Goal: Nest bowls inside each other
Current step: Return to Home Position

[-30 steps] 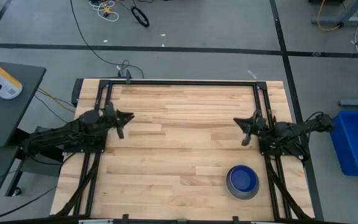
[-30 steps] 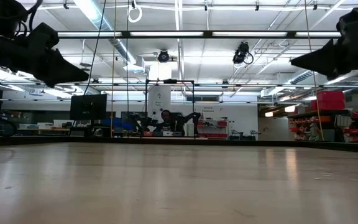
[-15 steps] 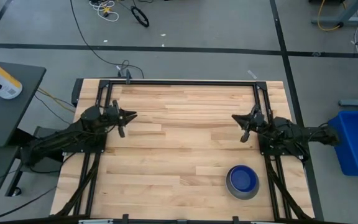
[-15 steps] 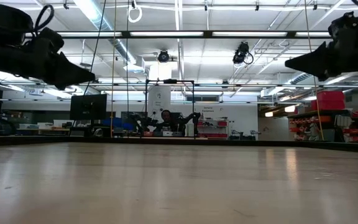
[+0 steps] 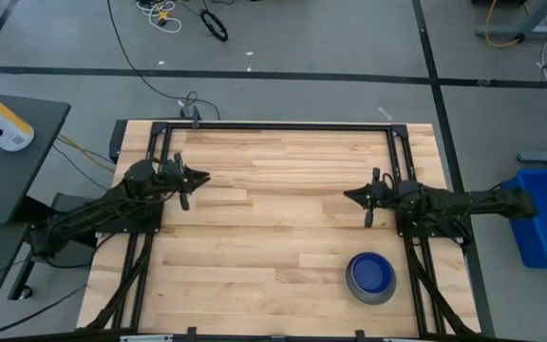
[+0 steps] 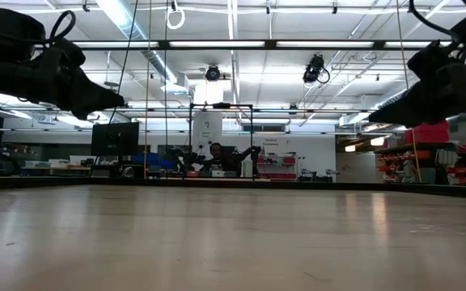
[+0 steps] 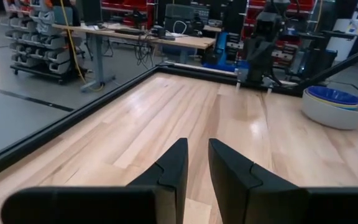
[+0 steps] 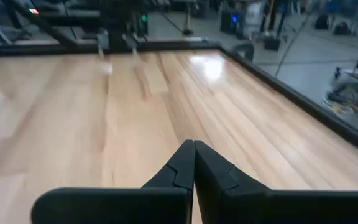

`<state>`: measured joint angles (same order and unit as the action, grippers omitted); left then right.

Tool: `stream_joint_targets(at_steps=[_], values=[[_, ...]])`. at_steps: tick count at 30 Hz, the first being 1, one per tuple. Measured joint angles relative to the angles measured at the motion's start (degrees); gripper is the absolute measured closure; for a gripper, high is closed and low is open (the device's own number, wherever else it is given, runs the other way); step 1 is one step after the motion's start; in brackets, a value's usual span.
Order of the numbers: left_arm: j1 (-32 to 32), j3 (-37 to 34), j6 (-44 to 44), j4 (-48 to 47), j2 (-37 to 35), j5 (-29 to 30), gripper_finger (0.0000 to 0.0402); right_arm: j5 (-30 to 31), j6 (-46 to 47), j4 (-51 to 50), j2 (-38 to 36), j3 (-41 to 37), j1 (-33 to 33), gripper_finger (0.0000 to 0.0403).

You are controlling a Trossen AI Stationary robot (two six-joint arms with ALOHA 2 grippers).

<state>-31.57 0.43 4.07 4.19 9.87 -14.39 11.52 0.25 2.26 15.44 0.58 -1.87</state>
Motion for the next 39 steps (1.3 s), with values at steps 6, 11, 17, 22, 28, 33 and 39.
stream_joint_targets(at_steps=[6, 11, 17, 22, 28, 33, 39], values=[[0.0, 0.0, -1.8, -0.1, 0.2, 0.5, 0.0331, -0.2, 4.3, 0.1, 3.7, 0.0, 0.0, 0.0394], [0.0, 0.0, -2.6, 0.2, 0.2, 1.5, 0.0331, -0.2, 5.0, 0.1, 4.4, 0.0, 0.0, 0.0394], [0.0, 0.0, -2.6, 0.4, 0.2, 1.6, 0.0331, -0.2, 4.9, 0.1, 4.4, 0.0, 0.0, 0.0394], [0.0, 0.0, -2.6, 0.5, 0.2, 1.6, 0.0331, -0.1, 4.9, 0.1, 4.4, 0.0, 0.0, 0.0394], [0.0, 0.0, -2.6, 0.6, 0.2, 1.7, 0.0331, -0.2, 4.9, 0.2, 4.4, 0.0, 0.0, 0.0394], [0.0, 0.0, -2.6, 0.6, 0.2, 1.7, 0.0331, -0.1, 4.9, 0.2, 4.4, 0.0, 0.0, 0.0394], [0.0, -0.1, -2.6, 0.6, 0.2, 1.7, 0.0331, -0.2, 4.9, 0.2, 4.4, 0.0, 0.0, 0.0394]])
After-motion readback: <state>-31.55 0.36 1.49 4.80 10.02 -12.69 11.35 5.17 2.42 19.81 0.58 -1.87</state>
